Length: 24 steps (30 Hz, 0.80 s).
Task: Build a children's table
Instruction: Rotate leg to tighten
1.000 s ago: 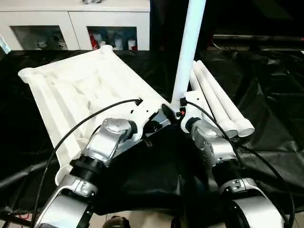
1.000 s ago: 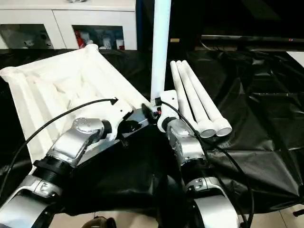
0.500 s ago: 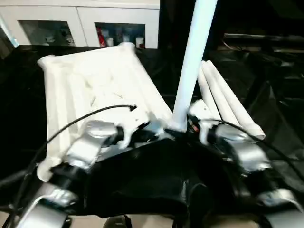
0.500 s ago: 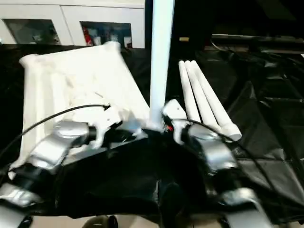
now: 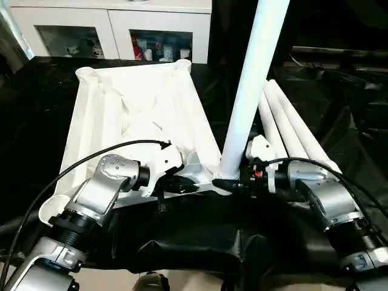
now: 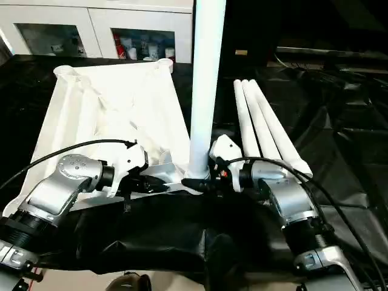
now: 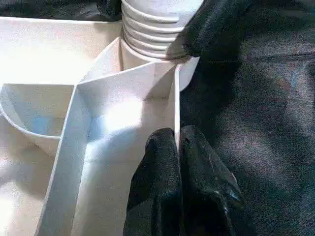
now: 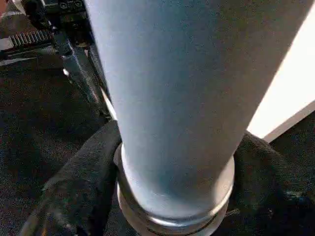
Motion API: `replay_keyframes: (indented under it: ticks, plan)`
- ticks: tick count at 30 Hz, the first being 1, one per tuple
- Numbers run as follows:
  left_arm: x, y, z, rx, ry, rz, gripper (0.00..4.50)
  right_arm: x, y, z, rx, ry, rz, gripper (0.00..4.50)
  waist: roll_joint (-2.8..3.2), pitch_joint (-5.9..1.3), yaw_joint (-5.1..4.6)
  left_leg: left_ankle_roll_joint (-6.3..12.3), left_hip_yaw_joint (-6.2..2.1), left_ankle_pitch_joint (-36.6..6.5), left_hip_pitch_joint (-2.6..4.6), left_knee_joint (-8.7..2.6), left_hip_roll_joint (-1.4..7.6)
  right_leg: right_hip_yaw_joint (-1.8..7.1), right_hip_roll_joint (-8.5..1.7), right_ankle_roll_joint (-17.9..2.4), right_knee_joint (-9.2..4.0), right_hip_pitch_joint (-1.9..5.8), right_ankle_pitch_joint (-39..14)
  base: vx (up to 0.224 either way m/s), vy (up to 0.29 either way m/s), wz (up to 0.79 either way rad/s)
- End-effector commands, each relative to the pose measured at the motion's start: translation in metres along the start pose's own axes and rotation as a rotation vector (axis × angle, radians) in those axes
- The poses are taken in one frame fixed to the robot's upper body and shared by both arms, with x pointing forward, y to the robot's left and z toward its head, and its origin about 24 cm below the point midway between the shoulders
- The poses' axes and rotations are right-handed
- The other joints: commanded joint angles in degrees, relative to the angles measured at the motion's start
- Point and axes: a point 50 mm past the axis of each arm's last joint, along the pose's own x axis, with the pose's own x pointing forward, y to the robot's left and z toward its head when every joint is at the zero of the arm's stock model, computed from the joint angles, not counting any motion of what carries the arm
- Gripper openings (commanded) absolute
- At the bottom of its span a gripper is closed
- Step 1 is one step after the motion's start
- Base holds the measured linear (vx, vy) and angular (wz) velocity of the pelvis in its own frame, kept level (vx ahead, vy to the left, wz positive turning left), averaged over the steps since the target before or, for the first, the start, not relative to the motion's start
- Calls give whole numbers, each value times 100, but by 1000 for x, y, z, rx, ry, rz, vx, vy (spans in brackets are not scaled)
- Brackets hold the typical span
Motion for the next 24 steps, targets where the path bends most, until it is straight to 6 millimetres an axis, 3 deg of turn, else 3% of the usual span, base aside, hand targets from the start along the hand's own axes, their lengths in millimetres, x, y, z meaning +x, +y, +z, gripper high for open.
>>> replay_keyframes:
  ticks: [1, 7, 9, 10, 13, 16, 19, 20, 24]
  plan:
    - [3, -4, 11, 47, -43, -40, 0, 7, 8, -1, 3, 0, 44, 289, -23, -533, -9, 136, -162, -1415, 164, -400, 338, 286, -436, -1205, -400, 252, -1842, 0, 0, 0]
    - [6, -1, 13, 29, -50, 1, 0, 16, 9, -6, 55, -19, -30, 277, -19, -525, -27, 144, -168, -1395, 147, -405, 331, 280, -433, -1206, -398, 256, -1846, 0, 0, 0]
    - [10, 4, 17, 10, -62, 53, 0, 25, 4, -10, 84, -21, -142, 276, 1, -491, -57, 50, -169, -1576, 169, -417, 326, 280, -427, -1176, -431, 211, -2110, 0, 0, 0]
    - [17, 10, 23, -14, -74, 121, 0, 36, -2, -13, 164, -39, -275, 276, -8, -483, -89, -37, -186, -1719, 173, -424, 317, 272, -438, -1132, -447, 223, -2323, 0, 0, 0]
    - [25, 17, 32, -56, -91, 200, 0, 51, -4, -13, 252, -63, -390, 275, -16, -468, -168, -196, -222, -2000, 199, -435, 294, 238, -446, -983, -499, 213, -2781, 0, 0, 0]
    - [43, 27, 51, -122, -123, 322, 0, 80, -3, -7, 358, -82, -533, 275, -9, -458, -246, -199, -229, -2161, 214, -416, 265, 221, -446, -850, -571, 184, -3050, 0, 0, 0]
    - [52, 27, 59, -125, -139, 342, 0, 93, 0, 0, 357, -93, -546, 275, -4, -455, -270, -189, -245, -2245, 230, -408, 253, 194, -453, -769, -616, 175, -3216, 0, 0, 0]
    - [55, 27, 61, -122, -142, 342, 0, 97, 1, 3, 352, -104, -537, 331, -9, -462, -276, -151, -245, -2222, 212, -411, 254, 196, -453, -725, -622, 189, -3184, 0, 0, 0]
    - [58, 23, 62, -106, -148, 318, 0, 101, 3, 9, 357, -134, -502, 365, -3, -478, -280, -54, -236, -2091, 184, -430, 273, 217, -437, -828, -574, 201, -2775, 0, 0, 0]
